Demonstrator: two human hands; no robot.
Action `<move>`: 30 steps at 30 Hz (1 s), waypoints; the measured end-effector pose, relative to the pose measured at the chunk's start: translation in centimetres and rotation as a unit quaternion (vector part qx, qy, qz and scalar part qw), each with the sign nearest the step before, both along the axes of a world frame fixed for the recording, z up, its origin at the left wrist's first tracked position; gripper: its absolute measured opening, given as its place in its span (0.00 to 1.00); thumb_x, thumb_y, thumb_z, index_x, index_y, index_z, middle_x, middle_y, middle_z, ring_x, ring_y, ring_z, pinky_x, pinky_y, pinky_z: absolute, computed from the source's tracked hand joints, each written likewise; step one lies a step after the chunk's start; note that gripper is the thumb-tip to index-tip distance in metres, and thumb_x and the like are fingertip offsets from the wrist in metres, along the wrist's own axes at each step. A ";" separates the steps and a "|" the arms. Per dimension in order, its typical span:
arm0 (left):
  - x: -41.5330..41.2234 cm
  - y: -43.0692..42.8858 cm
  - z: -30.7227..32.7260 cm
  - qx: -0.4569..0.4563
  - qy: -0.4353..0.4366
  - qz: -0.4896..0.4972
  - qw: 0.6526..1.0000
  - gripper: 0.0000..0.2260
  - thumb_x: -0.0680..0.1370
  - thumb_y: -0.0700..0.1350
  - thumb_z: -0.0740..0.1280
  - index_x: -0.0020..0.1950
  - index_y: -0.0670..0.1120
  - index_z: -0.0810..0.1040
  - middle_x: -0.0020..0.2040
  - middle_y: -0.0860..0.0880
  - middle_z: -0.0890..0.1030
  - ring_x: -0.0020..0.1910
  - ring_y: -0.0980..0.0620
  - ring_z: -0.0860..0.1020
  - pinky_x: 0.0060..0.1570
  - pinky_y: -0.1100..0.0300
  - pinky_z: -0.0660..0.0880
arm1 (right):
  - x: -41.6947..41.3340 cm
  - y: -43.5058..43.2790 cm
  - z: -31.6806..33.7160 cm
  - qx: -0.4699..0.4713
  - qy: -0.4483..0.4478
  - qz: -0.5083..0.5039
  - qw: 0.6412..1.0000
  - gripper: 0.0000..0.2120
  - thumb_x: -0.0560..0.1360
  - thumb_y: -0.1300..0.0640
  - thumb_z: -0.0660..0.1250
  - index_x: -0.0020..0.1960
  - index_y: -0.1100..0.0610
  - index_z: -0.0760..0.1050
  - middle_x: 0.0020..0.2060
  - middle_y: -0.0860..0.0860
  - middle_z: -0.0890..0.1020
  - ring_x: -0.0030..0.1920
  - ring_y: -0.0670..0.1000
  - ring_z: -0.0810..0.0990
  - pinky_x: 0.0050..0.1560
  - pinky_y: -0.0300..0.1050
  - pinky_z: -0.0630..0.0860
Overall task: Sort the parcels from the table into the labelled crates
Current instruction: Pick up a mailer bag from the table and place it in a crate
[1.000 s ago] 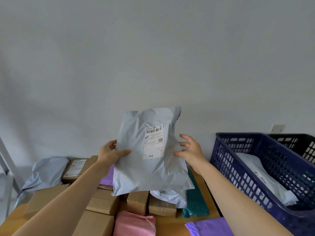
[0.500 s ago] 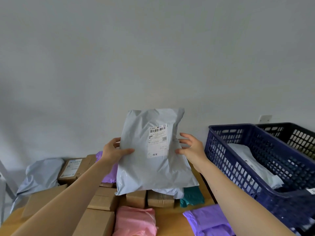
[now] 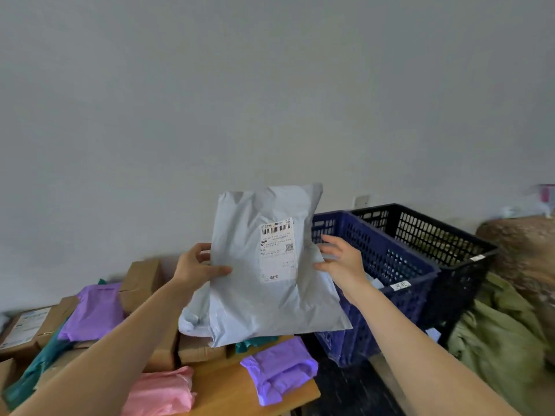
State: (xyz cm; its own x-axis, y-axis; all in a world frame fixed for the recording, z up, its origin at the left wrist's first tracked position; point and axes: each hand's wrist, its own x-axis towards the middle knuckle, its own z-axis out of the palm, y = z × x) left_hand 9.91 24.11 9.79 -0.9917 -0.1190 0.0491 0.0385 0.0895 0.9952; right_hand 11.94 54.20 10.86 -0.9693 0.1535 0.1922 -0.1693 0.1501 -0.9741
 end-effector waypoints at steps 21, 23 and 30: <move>5.6 33.7 -1.5 -0.080 0.002 -0.131 0.988 0.27 0.63 0.32 0.79 0.58 0.45 0.74 0.49 0.48 0.79 0.47 0.46 0.79 0.49 0.50 0.79 | 14.6 32.1 -2.8 -0.038 -0.078 -0.157 0.984 0.28 0.65 0.77 0.72 0.62 0.60 0.75 0.49 0.53 0.80 0.52 0.52 0.80 0.37 0.38 0.76; 4.7 35.6 -1.3 -0.089 0.004 -0.140 0.986 0.27 0.63 0.32 0.79 0.58 0.46 0.74 0.50 0.47 0.79 0.48 0.46 0.79 0.48 0.50 0.79 | 14.2 33.9 -3.2 -0.045 -0.083 -0.167 0.981 0.28 0.65 0.77 0.72 0.62 0.60 0.75 0.47 0.51 0.80 0.49 0.50 0.80 0.35 0.37 0.76; -1.2 42.8 -1.4 -0.106 0.020 -0.165 0.980 0.25 0.64 0.33 0.78 0.56 0.46 0.74 0.48 0.50 0.78 0.44 0.52 0.78 0.38 0.62 0.74 | 9.2 40.4 -3.9 -0.046 -0.068 -0.213 0.974 0.27 0.64 0.78 0.72 0.61 0.63 0.76 0.48 0.54 0.81 0.49 0.52 0.80 0.36 0.37 0.77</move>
